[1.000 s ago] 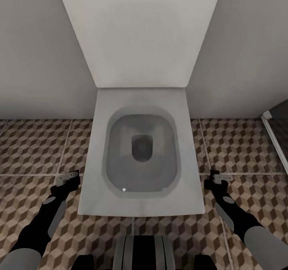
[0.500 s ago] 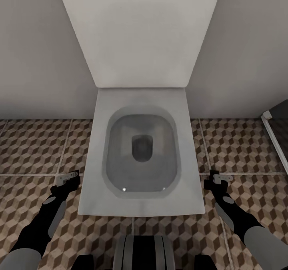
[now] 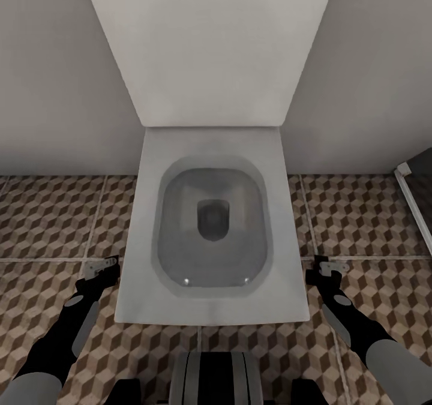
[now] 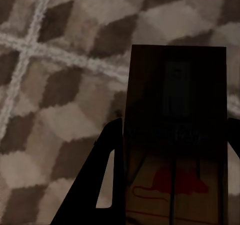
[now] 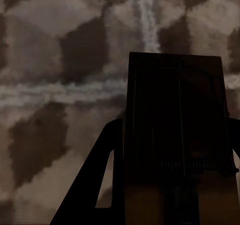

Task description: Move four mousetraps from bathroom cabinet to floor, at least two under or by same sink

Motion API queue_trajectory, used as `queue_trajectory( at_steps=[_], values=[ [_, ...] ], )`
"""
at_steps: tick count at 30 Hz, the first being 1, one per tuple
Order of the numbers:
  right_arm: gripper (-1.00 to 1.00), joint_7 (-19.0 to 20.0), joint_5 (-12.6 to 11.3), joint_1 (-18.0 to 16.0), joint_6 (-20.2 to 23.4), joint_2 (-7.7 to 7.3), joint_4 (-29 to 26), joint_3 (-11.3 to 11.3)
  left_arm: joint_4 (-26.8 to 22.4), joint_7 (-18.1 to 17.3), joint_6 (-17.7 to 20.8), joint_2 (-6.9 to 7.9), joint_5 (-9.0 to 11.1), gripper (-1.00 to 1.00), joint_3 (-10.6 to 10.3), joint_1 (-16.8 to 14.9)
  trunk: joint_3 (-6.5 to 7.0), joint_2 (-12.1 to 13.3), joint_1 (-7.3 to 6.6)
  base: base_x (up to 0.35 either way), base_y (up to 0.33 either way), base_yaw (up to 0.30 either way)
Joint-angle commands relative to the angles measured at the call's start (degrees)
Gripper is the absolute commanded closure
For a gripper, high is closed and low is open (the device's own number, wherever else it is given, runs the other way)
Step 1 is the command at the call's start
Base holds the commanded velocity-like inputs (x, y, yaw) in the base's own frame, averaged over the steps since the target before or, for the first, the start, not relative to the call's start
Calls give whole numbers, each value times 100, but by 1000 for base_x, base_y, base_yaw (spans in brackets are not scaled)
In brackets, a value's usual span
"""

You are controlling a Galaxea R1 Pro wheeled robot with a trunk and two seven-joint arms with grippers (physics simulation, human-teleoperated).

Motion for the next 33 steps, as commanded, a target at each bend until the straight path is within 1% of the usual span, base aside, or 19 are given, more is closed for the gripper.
queue_trajectory(
  at_steps=[1, 12, 18, 21, 25, 33],
  values=[
    [100, -20, -65, -4, -27, -7, 0, 47, -10, 46, 28, 5, 50, 100, -8, 0, -3, -1, -1, 0, 0, 0],
    [100, -37, -64, -5, -27, -7, 0, 43, -8, 45, 9, 4, 48, 100, -10, 1, -3, -1, -1, 0, 0, 0],
    [100, -60, -64, -8, -28, -40, 0, 16, -1, 52, 4, 58, 47, 100, -2, 0, -3, -1, -1, 0, 0, 0],
    [100, -62, -64, -6, -28, -47, 0, 15, 6, 49, 1, 59, 47, 100, 0, 1, -3, -1, -1, 0, 0, 0],
    [100, -63, -64, -4, -28, -50, 0, 19, 10, 46, 2, 60, 47, 100, -2, 0, -92, -7, 9, 0, 0, 0],
    [100, -61, -64, -4, -28, -51, 0, 21, 12, 45, -6, 37, 47, 100, -8, 0, -92, -7, 9, 0, 0, 0]
  ],
)
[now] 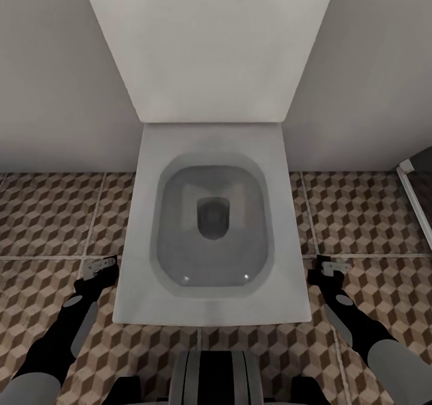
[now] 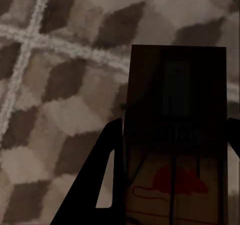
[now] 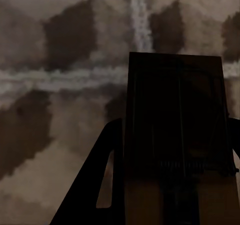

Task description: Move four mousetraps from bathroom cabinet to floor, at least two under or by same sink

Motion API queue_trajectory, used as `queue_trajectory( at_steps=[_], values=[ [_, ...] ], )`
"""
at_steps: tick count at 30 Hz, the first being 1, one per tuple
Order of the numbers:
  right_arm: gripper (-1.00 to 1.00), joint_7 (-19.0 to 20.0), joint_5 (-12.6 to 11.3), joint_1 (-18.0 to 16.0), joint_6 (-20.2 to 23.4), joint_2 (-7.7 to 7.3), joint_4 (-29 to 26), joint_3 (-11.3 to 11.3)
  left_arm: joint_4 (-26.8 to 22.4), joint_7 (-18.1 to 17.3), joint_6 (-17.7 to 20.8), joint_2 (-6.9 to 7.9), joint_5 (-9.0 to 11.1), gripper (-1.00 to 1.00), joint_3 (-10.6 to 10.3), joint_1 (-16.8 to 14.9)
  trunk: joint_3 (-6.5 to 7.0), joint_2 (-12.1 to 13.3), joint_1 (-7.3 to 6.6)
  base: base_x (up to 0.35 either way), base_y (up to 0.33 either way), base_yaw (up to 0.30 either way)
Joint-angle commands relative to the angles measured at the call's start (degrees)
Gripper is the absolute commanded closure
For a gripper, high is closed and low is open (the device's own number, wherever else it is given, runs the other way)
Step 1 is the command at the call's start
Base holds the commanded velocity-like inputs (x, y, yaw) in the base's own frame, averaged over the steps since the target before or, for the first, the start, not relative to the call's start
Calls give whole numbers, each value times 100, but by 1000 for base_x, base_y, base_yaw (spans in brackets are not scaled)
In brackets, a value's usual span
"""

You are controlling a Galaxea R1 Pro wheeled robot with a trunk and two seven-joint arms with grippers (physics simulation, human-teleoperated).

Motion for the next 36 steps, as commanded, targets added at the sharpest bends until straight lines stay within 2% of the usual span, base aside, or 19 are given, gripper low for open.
queue_trajectory(
  at_steps=[1, 7, 10, 21, 27, 36],
  values=[
    [100, -20, -66, -4, -29, -7, 0, 47, -8, 46, 28, -2, 47, 100, -9, 1, -3, -1, -1, 0, 0, 0],
    [100, -20, -66, -6, -29, -7, 0, 47, 26, 53, 19, 33, 40, 100, -5, 0, -3, -1, -1, 0, 0, 0],
    [100, -17, -66, -6, -29, -7, 0, 53, 193, 54, 19, 56, 39, 100, -3, 2, -3, -1, -1, 0, 0, 0],
    [100, -13, -53, -5, -31, -7, 0, 65, 288, 82, 3, 49, 38, 100, -19, 1, -3, -1, -1, 0, 0, 0],
    [100, -15, -57, -5, -32, -7, 0, 73, 285, 602, -76, -23, 65, 100, -61, 0, -3, -1, -1, 0, 0, 0],
    [100, -13, -57, -3, -32, -7, 0, 74, 278, 660, -156, -34, 82, 100, -70, 0, -3, -1, -1, 0, 0, 0]
  ],
)
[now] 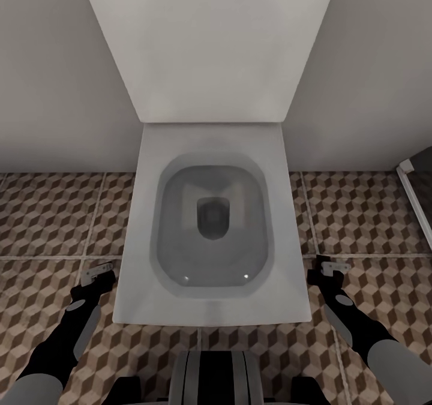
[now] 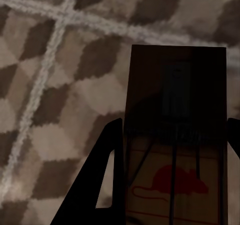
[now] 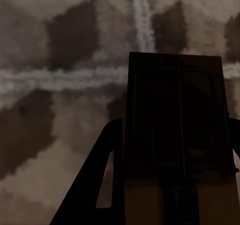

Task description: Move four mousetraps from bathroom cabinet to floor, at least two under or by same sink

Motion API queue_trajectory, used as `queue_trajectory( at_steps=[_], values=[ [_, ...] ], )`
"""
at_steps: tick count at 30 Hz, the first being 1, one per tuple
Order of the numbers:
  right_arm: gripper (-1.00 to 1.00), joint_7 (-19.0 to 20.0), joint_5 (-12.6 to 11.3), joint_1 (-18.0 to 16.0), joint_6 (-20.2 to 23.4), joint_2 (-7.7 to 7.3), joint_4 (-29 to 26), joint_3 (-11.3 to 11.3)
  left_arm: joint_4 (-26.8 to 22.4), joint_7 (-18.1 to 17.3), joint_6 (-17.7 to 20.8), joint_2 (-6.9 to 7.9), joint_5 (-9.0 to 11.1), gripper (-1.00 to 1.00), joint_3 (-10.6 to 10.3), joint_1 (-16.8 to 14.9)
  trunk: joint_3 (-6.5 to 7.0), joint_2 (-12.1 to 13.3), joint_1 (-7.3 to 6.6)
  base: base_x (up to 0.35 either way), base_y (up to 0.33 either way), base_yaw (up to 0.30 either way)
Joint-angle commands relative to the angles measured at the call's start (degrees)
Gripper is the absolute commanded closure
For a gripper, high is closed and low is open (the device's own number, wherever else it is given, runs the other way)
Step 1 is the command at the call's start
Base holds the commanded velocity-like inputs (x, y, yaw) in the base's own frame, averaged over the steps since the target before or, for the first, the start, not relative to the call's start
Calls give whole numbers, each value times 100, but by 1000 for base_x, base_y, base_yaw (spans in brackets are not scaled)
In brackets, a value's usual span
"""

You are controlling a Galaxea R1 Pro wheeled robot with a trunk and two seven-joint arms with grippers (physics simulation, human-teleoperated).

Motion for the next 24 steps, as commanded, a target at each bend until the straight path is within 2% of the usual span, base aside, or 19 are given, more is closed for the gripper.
queue_trajectory(
  at_steps=[1, 18, 21, 24],
  values=[
    [100, -19, -66, -5, -31, -7, 0, 47, -8, 45, 28, 2, 36, 100, -10, 0, -3, -1, -1, 0, 0, 0],
    [100, -19, -74, -4, -25, -7, 8, 56, -6, 45, 27, -15, 36, 100, -17, 3, -3, -1, -1, 0, 0, 0],
    [100, -19, -75, -4, -25, -7, 8, 56, -8, 45, 27, -19, 36, 100, -17, 2, -70, -5, 7, 0, 0, 0],
    [100, -19, -75, -4, -25, -7, 8, 56, -11, 45, 27, -35, 36, 100, -16, 0, -70, -5, 7, 0, 0, 0]
  ],
)
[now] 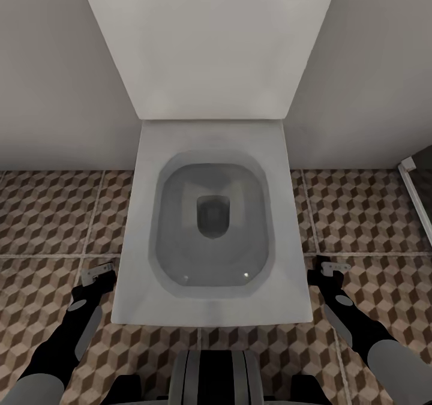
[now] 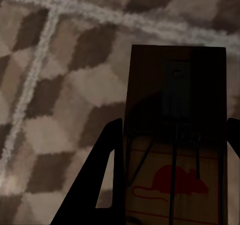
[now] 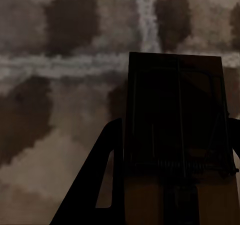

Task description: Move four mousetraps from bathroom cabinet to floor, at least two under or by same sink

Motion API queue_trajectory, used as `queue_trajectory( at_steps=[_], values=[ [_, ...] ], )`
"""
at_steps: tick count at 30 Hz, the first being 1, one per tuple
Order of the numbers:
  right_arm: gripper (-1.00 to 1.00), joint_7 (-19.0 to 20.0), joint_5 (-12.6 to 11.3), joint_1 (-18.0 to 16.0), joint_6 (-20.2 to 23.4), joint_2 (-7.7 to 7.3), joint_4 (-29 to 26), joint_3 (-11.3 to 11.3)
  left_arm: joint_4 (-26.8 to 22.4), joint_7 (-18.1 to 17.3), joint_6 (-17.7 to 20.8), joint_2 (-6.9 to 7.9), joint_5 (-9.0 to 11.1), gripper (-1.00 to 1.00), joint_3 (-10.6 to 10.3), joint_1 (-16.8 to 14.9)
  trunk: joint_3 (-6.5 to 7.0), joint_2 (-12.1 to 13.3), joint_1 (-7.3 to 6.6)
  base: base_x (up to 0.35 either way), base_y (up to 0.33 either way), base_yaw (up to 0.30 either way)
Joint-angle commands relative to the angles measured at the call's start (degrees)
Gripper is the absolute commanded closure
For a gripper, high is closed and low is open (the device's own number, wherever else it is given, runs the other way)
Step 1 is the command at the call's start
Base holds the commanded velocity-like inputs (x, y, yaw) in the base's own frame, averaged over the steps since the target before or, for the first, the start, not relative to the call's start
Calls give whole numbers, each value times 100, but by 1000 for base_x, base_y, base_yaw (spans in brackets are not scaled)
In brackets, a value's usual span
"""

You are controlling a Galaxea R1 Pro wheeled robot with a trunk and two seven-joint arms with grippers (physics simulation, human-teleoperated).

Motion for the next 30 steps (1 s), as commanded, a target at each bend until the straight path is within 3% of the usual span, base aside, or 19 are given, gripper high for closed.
queue_trajectory(
  at_steps=[1, 25, 30],
  values=[
    [100, -19, -66, -3, -29, -7, 0, 47, -12, 44, 29, -3, 35, 100, -7, 1, -3, -1, -1, 0, 0, 0],
    [100, -28, -66, -7, -32, -7, 0, 49, -12, 44, 28, -8, 35, 100, -10, 3, -3, -1, -1, 0, 0, 0],
    [100, -28, -66, -5, -33, -7, 0, 52, -12, 44, 29, -14, 35, 100, -10, 2, -70, -5, 7, 0, 0, 0]
  ],
)
